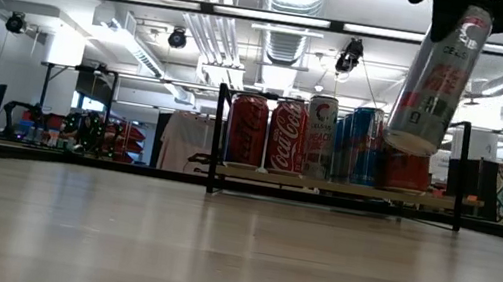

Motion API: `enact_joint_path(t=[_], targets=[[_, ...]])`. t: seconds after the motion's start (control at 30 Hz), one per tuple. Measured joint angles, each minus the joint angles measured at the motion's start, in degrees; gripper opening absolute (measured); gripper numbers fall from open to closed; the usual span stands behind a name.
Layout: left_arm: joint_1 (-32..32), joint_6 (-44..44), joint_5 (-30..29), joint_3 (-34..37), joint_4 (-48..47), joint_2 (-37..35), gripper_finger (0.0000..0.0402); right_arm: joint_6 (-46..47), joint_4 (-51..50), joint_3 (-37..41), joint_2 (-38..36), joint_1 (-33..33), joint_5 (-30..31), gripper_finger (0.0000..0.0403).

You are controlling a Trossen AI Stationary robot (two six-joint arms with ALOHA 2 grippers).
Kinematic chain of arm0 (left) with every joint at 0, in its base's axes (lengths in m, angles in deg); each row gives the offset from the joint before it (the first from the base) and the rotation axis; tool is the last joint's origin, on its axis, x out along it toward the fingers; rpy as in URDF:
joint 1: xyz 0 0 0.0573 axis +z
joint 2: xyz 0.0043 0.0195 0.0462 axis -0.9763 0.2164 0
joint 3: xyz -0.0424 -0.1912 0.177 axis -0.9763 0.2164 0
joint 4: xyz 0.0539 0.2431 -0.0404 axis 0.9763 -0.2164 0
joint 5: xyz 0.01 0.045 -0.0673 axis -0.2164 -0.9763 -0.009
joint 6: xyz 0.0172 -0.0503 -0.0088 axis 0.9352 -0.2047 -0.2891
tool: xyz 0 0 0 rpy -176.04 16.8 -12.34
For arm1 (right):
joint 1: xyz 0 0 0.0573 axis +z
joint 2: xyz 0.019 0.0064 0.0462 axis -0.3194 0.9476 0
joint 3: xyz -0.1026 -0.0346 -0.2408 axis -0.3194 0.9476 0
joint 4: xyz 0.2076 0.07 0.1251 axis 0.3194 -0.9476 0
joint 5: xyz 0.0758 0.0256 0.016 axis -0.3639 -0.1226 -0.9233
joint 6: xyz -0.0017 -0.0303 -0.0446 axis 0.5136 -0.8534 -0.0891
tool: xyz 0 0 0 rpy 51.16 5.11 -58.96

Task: Place canned beverage on shelf
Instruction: Put the white and pink soda can on the shelf

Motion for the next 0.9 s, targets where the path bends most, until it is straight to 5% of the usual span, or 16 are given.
enact_joint_path(t=[0.47,0.9], targets=[[0.13,0.40,-0.23,10.47,8.45,-9.42,0.0389,-11.12,-1.26,-5.60,4.39,-6.45,-0.57,0.0244],[0.48,0.48,-6.99,14.58,7.23,-16.82,0.0389,-20.77,-9.17,-16.05,12.46,-12.82,-1.60,0.0244]])
